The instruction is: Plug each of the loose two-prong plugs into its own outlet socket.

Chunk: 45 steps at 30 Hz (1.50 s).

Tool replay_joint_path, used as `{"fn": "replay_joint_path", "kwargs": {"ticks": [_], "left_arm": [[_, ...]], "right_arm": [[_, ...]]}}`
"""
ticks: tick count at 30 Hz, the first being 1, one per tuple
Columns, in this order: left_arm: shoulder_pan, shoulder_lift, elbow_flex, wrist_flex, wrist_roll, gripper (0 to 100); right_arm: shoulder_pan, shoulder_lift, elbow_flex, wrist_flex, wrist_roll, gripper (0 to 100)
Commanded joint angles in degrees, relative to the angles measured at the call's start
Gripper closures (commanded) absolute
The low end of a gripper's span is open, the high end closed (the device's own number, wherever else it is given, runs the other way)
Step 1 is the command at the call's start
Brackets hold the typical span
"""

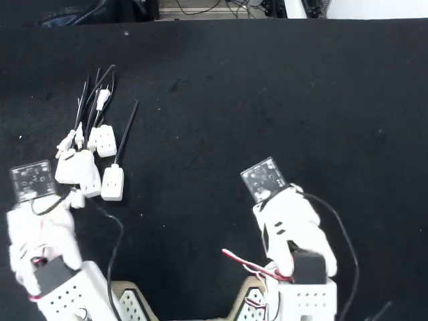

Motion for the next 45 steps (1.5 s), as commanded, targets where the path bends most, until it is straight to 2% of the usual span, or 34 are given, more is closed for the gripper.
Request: {"fn": "replay_joint_path", "kwargs": {"ticks": [1, 5, 8, 10, 12, 17, 22, 26, 28, 30, 34, 37, 41, 45], "left_arm": [[-11.47, -0.26, -6.29, -8.79, -10.90, 94], [-20.09, -0.26, -8.57, -20.04, -8.97, 94], [-22.37, -0.26, -9.01, -27.16, -3.16, 94], [-22.55, -0.26, -10.59, -27.52, -0.44, 94], [-22.02, -0.26, -12.70, -23.47, 1.58, 94], [-17.71, -0.26, -22.55, -3.87, 9.14, 94], [-1.36, -0.26, -27.65, 12.57, 8.35, 94], [8.31, -0.26, -24.13, 14.95, 8.44, 94], [11.30, -0.26, -22.29, 14.42, 8.53, 94], [12.88, -0.26, -20.18, 13.01, 8.53, 93], [13.14, -0.26, -15.96, 9.93, 10.20, 85], [13.14, -0.26, -11.21, 6.68, 14.95, 84], [13.05, -0.26, -6.20, 4.04, 18.29, 84], [13.14, -0.26, -5.58, 4.13, 18.55, 84]], "right_arm": [[0.44, -5.14, -17.80, 4.04, 1.49, 97.2], [4.48, -5.14, -33.71, 4.57, 1.32, 97.2], [6.15, -5.05, -43.65, 4.57, 1.23, 97.2], [6.24, -4.97, -49.36, 4.40, 1.23, 97.2], [6.33, -4.97, -54.02, 3.08, 1.23, 97.2], [6.42, -4.09, -61.32, 0.53, 1.23, 97.2], [6.42, 4.44, -69.41, 1.05, 1.32, 97.2], [6.42, 13.93, -78.11, 3.60, 0.79, 97.2], [6.42, 19.03, -81.89, 5.89, -2.55, 97.2], [6.42, 24.40, -84.44, 8.09, -6.07, 97.2], [5.98, 36.26, -85.32, 11.96, -12.66, 97.2], [0.35, 45.67, -82.07, 13.54, -17.85, 97.2], [-13.45, 54.90, -73.63, 13.89, -21.63, 97.2], [-24.26, 60.00, -60.79, 5.27, -23.56, 97.2]]}}
